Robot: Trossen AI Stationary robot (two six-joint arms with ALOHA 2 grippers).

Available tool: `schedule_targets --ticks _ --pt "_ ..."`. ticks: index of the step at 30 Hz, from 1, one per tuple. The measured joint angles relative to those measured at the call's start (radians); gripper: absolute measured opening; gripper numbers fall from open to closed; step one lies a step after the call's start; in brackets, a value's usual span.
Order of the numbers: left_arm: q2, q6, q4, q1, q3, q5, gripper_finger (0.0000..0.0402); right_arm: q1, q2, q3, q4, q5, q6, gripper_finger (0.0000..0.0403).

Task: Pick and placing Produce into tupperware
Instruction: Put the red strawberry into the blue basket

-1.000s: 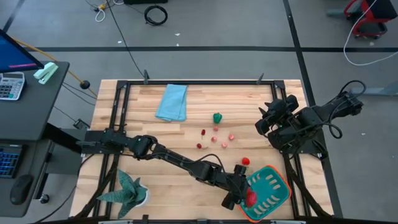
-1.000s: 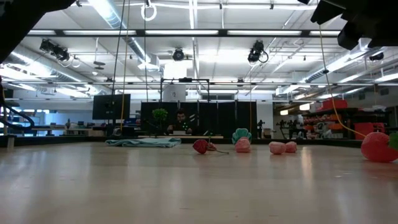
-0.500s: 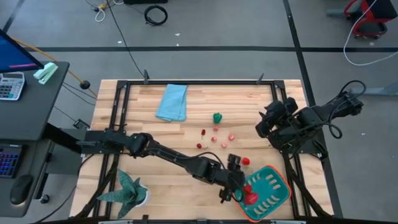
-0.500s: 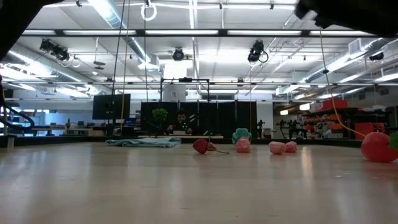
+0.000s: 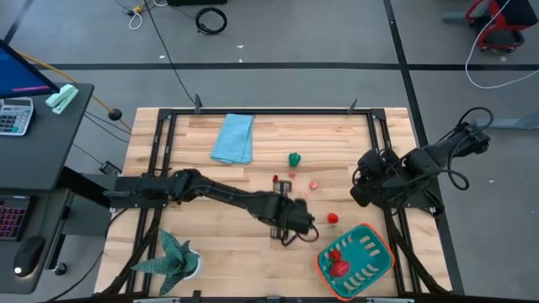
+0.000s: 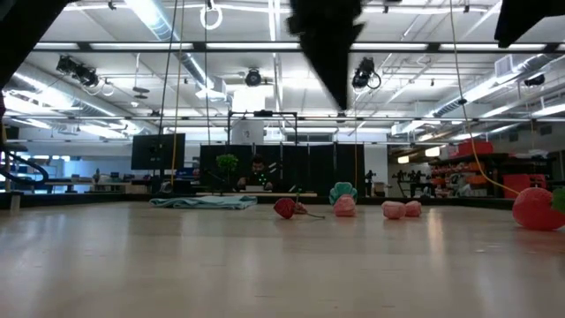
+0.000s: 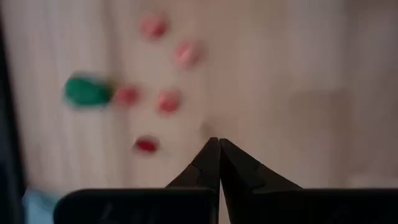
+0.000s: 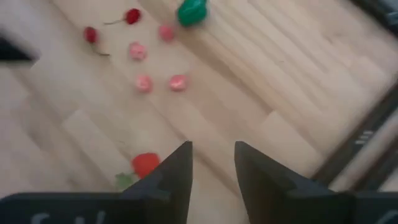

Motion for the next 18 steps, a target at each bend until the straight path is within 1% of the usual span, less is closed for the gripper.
schedule_targets --ticks 2,4,6,10,11,14,18 --pt "-0.004 -0.020 -0.062 0.020 0.001 -0.015 0.0011 0.029 0.000 0.000 0.050 -0.044 0.005 0.0110" --pt "-0.004 -0.032 -0.123 0.040 0.001 -0.015 0.0006 0.067 0.003 0.000 0.123 -0.115 0.009 0.0095" --pt "-0.004 -0.031 -0.145 0.060 0.000 -0.014 0.0007 0.123 0.011 0.000 0.220 -0.171 0.034 0.0075" --pt "-0.004 0.007 -0.150 0.099 0.000 -0.014 0.0009 0.301 0.064 0.000 0.406 -0.192 0.103 0.0018" --pt "-0.004 0.015 -0.151 0.110 0.000 -0.014 0.0006 0.347 0.086 0.000 0.445 -0.193 0.128 0.0010" --pt "-0.004 0.018 -0.151 0.145 0.000 -0.014 0.0006 0.480 0.165 0.000 0.508 -0.191 0.276 0.0012" --pt "-0.004 0.019 -0.152 0.185 0.000 -0.014 0.0013 0.616 0.296 0.000 0.511 -0.192 0.530 0.0005"
